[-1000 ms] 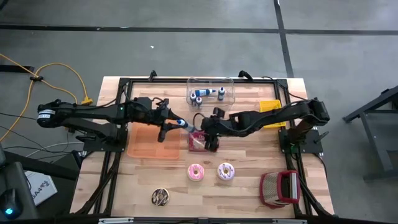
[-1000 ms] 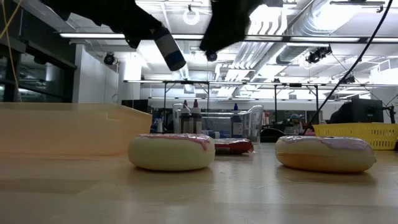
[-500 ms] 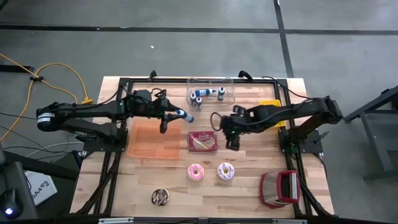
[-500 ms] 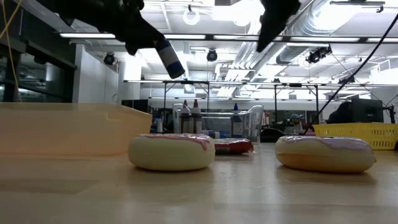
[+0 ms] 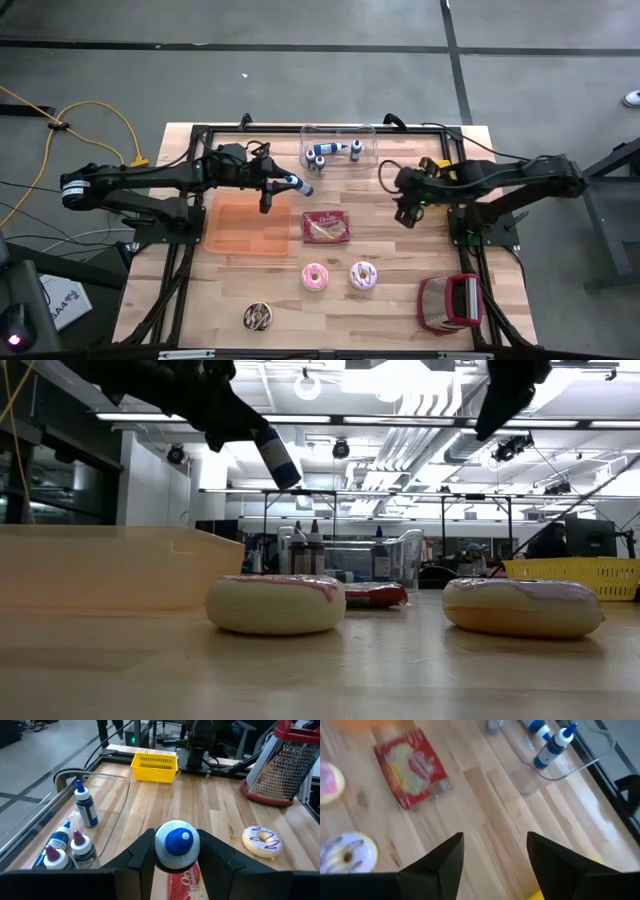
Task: Pick & Place Food Item
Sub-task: Put the top blue coloring bottle into the transparent bin
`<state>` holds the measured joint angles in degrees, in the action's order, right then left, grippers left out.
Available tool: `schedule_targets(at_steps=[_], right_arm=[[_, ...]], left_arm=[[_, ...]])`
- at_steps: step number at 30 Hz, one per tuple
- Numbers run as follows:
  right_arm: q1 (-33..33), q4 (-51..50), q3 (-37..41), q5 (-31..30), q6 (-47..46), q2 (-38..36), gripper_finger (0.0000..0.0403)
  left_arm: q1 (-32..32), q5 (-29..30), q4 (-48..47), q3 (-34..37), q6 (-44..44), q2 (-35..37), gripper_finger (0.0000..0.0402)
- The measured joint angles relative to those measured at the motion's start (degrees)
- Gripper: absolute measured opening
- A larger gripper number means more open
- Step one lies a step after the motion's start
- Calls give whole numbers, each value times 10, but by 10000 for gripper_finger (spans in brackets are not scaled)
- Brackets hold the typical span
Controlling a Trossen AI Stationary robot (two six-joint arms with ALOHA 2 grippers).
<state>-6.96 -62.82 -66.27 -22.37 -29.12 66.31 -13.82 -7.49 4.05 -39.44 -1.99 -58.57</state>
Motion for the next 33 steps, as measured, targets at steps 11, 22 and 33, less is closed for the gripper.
schedule_targets(at_steps=[11, 22, 33], right_arm=[[0, 155, 161, -31, -11, -150, 204], [0, 163, 167, -26, -11, -153, 204], [0, 172, 167, 33, -11, -150, 204]], left_arm=[[0, 0, 0, 0, -13, -11, 117], [1, 0, 3, 0, -15, -12, 117], [1, 0, 1, 0, -11, -12, 117]])
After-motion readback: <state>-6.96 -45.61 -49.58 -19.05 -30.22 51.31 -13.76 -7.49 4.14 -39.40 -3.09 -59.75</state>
